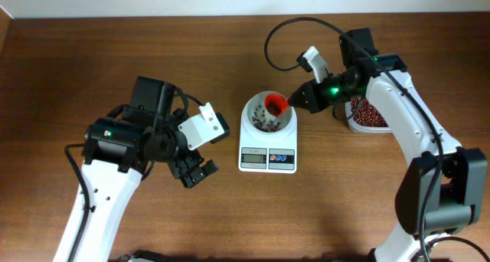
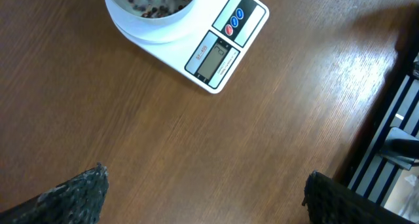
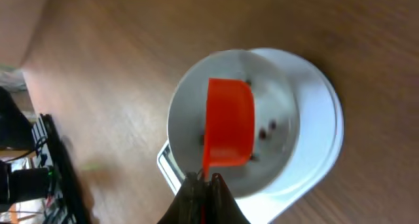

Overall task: Scoop and weigh 50g on scale
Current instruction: 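Tilt the scoop to pour beans into the bowl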

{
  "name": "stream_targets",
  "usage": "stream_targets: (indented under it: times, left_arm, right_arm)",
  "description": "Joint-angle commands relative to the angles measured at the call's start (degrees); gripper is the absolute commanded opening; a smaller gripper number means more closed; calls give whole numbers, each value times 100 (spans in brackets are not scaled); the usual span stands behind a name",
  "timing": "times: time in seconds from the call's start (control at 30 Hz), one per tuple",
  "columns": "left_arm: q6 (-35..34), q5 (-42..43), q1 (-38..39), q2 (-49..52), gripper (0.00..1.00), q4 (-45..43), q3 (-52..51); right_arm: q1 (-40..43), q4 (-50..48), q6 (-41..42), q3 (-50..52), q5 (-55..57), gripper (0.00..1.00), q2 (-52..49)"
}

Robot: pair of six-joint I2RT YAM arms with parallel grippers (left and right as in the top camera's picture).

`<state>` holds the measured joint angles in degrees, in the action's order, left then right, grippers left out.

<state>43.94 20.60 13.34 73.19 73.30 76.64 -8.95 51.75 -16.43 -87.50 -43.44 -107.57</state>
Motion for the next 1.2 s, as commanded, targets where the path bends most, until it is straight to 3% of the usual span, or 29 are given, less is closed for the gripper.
stream_targets:
  times: [0.0, 0.03, 0.07, 0.13, 0.2, 0.23, 0.3, 0.37, 0.4, 0.43, 0.47, 0.53, 0.63, 1.17]
  left_arm:
    - [52, 85, -39, -79, 99, 4, 81]
    - [52, 85, -39, -79, 99, 7, 81]
    - [52, 83, -39, -79, 99, 4, 81]
    - [52, 83, -39, -79, 99, 4, 81]
    - [52, 85, -39, -79, 99, 7, 81]
    - [52, 83, -39, -79, 99, 7, 81]
    - [52, 83, -39, -79, 99, 4, 81]
    - [52, 85, -39, -79, 99, 4, 81]
    - [52, 85, -39, -79, 99, 7, 81]
    - [52, 85, -39, -79, 99, 4, 81]
    - [52, 85, -39, -79, 99, 7, 81]
    - [52, 85, -39, -79, 99, 4, 81]
    - [52, 83, -39, -79, 99, 4, 81]
    - [52, 83, -39, -79, 99, 7, 81]
  right_arm:
    - [-15, -37, 369, -59, 411, 4, 188]
    - [-15, 46, 264, -59, 358, 4, 199]
    - [-15, 162, -382, -59, -328, 4, 205]
    - [-17, 33, 494, -59, 503, 4, 205]
    - [-39, 219, -581, -59, -678, 4, 212]
    - [-42, 13, 155, -59, 79, 4, 210]
    - [-50, 251, -380, -59, -299, 4, 212]
    - [-59, 83, 337, -59, 356, 4, 212]
    - [-59, 229, -243, -59, -251, 4, 225]
    - [-79, 133, -223, -59, -291, 4, 223]
    - [-94, -17, 568, -59, 507, 4, 223]
    - [-227, 240, -354, -59, -334, 4, 284]
    - [-444, 219, 0, -59, 555, 4, 308]
    - [-1285, -22, 651, -59, 2962, 4, 758]
